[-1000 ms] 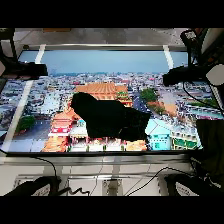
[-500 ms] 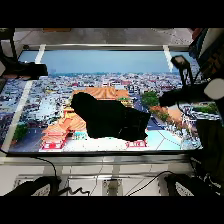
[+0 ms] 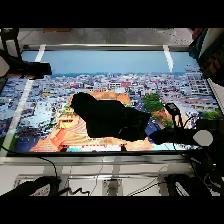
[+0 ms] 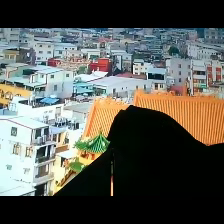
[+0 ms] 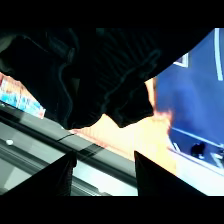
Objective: Fold the clothes and pants, and hang the long-sleeved shirts on hangers.
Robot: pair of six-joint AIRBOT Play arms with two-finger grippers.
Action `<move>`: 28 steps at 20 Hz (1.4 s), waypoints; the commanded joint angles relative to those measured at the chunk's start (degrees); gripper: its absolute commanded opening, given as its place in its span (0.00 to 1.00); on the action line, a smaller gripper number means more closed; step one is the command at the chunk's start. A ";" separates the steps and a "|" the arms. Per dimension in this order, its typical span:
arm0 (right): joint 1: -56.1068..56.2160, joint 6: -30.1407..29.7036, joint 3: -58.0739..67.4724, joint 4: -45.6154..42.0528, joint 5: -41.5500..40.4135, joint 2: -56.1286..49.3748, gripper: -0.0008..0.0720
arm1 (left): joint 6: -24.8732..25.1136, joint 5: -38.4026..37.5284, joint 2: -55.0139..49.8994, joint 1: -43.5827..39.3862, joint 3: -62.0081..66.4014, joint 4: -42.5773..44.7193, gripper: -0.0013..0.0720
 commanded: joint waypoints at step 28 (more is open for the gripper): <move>0.02 -11.45 -1.07 28.46 -13.53 -27.12 0.06 | 20.28 -5.05 -19.04 -24.81 0.00 -16.06 0.76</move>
